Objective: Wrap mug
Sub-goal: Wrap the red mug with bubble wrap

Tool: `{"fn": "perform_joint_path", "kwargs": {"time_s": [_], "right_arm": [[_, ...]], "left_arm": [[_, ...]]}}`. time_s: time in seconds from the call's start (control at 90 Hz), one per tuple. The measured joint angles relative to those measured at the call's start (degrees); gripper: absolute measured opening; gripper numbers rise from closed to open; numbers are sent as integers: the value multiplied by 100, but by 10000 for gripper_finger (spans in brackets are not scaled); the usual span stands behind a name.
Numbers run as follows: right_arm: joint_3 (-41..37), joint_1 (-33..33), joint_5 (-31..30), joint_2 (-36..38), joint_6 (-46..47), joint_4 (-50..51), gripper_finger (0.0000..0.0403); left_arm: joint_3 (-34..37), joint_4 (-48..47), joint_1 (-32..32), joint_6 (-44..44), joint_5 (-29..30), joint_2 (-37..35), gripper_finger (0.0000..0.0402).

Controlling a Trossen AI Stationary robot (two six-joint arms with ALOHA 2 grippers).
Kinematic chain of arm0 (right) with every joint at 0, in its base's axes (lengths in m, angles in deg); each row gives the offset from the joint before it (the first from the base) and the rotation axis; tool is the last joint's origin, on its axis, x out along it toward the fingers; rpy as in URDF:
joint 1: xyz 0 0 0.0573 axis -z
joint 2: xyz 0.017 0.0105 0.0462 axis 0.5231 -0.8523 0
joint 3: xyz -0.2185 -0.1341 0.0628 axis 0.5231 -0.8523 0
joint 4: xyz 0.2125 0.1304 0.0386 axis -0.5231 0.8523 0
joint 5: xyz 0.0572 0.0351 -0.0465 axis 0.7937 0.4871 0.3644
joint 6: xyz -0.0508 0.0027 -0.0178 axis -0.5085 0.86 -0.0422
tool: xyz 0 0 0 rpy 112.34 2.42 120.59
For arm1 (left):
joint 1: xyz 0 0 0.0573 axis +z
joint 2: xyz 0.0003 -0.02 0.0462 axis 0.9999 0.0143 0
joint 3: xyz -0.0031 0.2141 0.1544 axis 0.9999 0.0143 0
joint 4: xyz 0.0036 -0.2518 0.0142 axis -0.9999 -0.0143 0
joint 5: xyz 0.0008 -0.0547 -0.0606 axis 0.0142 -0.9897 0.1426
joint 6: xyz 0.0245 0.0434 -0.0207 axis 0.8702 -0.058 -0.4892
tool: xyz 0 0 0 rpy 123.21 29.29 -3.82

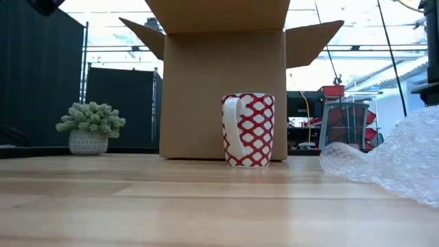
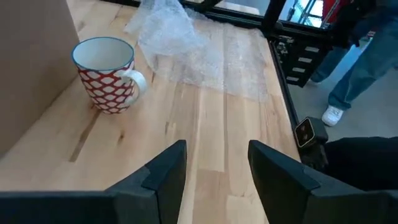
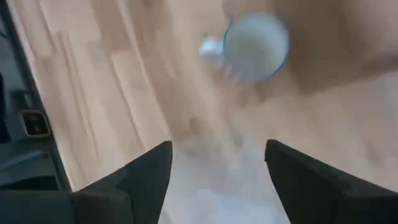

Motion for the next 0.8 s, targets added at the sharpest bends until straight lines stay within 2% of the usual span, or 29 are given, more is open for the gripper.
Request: {"fn": "perform_joint_path", "kwargs": {"time_s": [0.133, 0.233, 0.5, 0.722, 0.8], "right_arm": [[-1075, -543, 132, 0, 828, -738, 242], [-1764, -869, 136, -4, 877, -1240, 242], [-2639, -1315, 80, 0, 137, -1574, 242], [-3246, -1316, -466, 0, -1000, -1711, 242], [-3384, -1287, -492, 0, -1303, -1885, 242]], "left_arm": [[0, 3, 0, -2, 50, 0, 161], [0, 2, 0, -2, 66, 0, 161], [0, -9, 43, 3, 110, 0, 161], [-1, -10, 42, 6, 295, 0, 161], [-2, -9, 42, 9, 387, 0, 161]]}}
